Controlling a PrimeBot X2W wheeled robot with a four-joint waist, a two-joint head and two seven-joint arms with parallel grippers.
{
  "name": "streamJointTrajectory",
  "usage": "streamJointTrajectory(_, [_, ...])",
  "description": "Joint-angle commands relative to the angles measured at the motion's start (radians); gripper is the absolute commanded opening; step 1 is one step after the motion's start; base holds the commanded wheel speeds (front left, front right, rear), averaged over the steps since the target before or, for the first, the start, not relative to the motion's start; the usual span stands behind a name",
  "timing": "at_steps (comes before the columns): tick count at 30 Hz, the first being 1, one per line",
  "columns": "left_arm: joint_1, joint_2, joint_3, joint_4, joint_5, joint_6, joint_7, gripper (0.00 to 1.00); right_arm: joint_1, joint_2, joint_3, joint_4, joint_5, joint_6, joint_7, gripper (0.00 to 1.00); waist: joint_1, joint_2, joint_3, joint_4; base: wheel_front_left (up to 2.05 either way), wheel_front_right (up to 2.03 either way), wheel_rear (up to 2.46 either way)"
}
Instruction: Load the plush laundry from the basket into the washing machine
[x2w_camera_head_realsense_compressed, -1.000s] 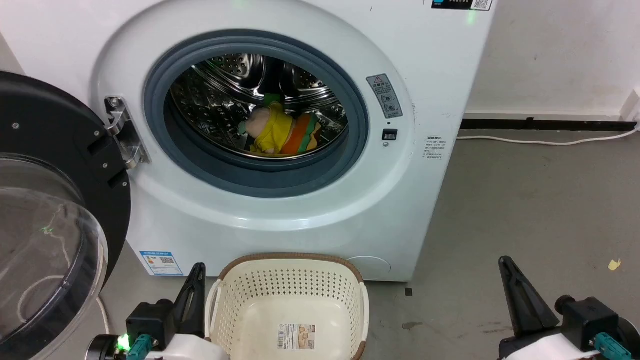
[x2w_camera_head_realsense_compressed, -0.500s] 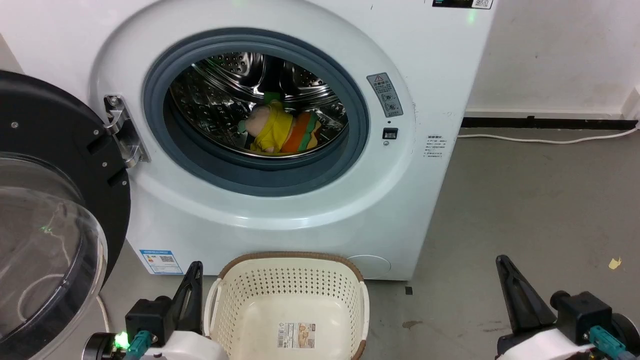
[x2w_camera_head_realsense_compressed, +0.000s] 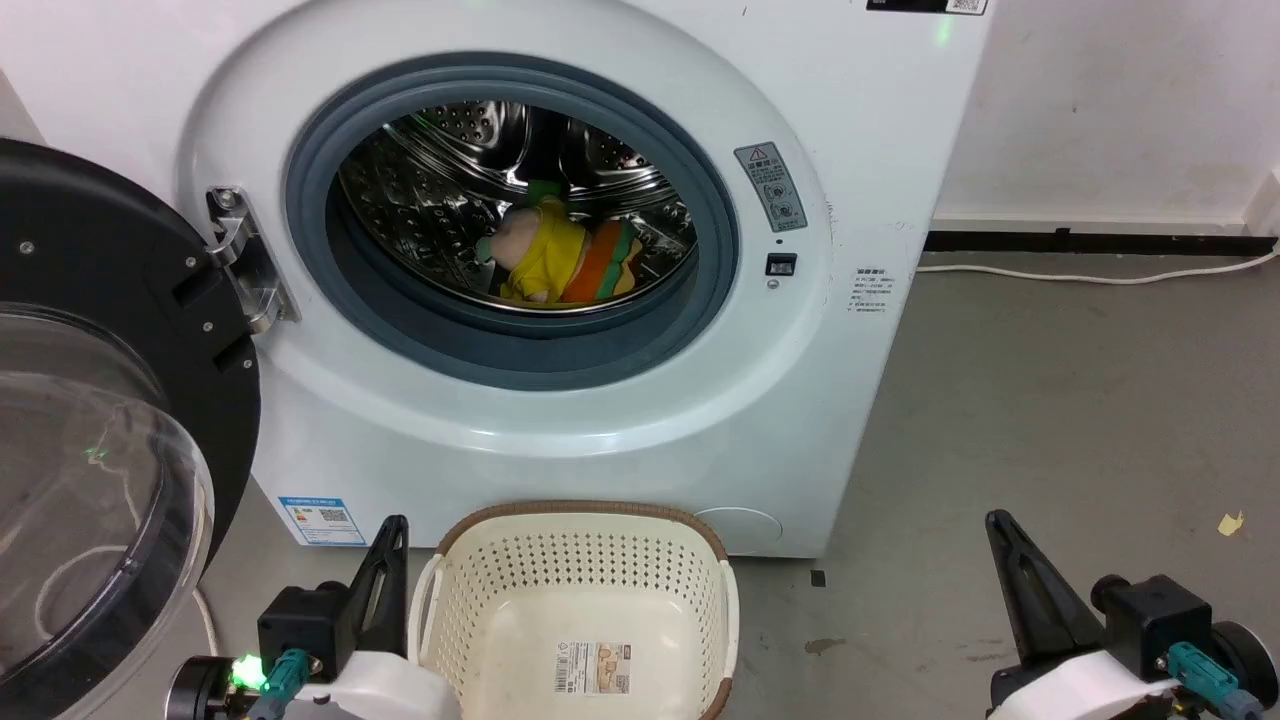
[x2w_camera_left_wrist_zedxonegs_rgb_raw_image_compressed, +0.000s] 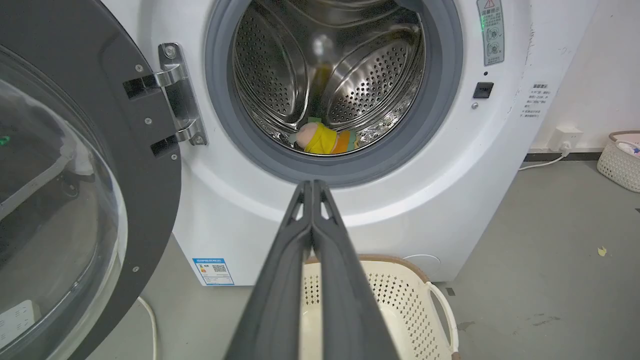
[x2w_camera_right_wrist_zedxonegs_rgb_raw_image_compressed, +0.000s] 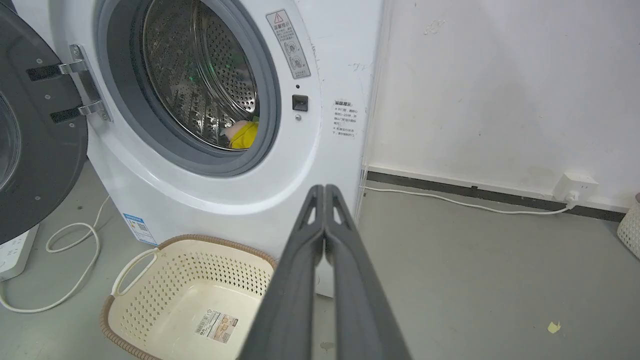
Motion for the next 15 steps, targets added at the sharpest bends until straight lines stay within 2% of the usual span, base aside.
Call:
streamJointTrajectory(1, [-0.012, -0.002, 0.006, -0.007, 0.010, -0.003, 0.007, 0.00, -0.019, 0.000, 0.001, 0.003, -0.007, 0.000, 0.003, 0.00, 0.0000, -0.0001, 0.000, 0.000, 0.00, 0.00, 0.00])
streamJointTrajectory(15, [-0.017, -0.016, 0.022, -0.018, 0.038, -0.006, 0.035, 0.00, -0.032, 0.000, 0.003, 0.007, -0.018, 0.001, 0.032, 0.00, 0.0000, -0.0001, 0.005, 0.000, 0.00, 0.00, 0.00])
